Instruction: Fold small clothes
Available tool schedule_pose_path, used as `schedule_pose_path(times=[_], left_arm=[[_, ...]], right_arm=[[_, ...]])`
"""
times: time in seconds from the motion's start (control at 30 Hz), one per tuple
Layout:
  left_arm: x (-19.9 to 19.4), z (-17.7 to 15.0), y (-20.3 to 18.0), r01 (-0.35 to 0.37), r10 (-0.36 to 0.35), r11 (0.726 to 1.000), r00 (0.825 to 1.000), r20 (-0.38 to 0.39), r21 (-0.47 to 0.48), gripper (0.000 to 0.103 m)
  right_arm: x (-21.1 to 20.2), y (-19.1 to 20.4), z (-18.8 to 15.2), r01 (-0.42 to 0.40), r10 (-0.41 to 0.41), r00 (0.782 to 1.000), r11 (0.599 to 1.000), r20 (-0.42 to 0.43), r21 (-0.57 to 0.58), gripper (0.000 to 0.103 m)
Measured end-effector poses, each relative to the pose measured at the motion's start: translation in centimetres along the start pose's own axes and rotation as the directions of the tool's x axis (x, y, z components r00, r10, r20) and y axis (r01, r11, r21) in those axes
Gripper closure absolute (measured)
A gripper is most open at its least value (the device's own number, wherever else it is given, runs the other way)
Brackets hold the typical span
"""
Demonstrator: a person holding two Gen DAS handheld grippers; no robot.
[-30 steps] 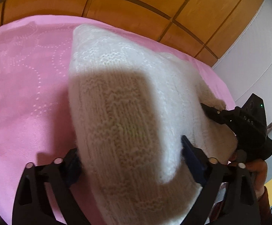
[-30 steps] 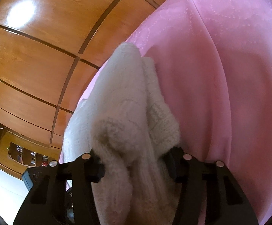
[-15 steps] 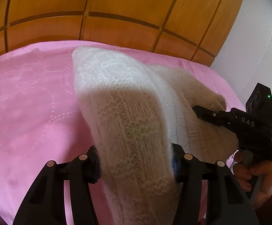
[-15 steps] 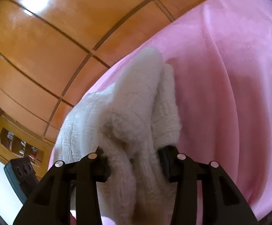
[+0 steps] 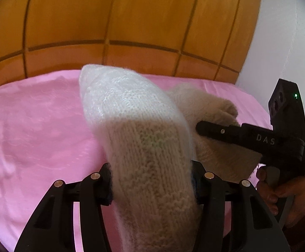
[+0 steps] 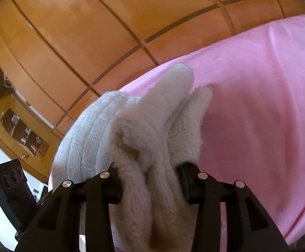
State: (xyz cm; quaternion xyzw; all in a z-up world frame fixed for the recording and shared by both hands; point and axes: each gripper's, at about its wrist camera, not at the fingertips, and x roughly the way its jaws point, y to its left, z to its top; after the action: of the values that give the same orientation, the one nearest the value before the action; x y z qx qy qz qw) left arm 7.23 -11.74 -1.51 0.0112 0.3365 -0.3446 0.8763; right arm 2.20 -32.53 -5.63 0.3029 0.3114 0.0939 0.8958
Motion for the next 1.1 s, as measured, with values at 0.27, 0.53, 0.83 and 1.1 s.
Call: schedule_pose_path(times=[0.27,0.53,0.83,1.1], left_arm=[[-1.4,1.0,4.0,-0.07,0.073,0.995,0.996,0.048,-0.065,0.052],[-0.2,4.2,6.0,-0.125,0.128,0.992,0.987,0.101,-0.036,0.052],[4.8,8.9,7.5,-0.134,0.132,0.991,0.984,0.117,0.005,0.052],[10.7,11.8,10.5,-0.16,0.163,0.986,0.983,0.085,-0.045,0.052]], right_arm=[[3.8,3.3,1.7,-0.072,0.07,0.997,0.995,-0.022,-0.065,0.066],[6.8,5.2,4.5,-0.104,0.106,0.994,0.985,0.009,-0.137,0.066],[9.9,3.2,8.3,-0.084,0.094,0.993,0.987,0.067,-0.137,0.066],[13.2,3.3,10.8,0.034,0.007,0.989,0.964,0.15,-0.264,0.073]])
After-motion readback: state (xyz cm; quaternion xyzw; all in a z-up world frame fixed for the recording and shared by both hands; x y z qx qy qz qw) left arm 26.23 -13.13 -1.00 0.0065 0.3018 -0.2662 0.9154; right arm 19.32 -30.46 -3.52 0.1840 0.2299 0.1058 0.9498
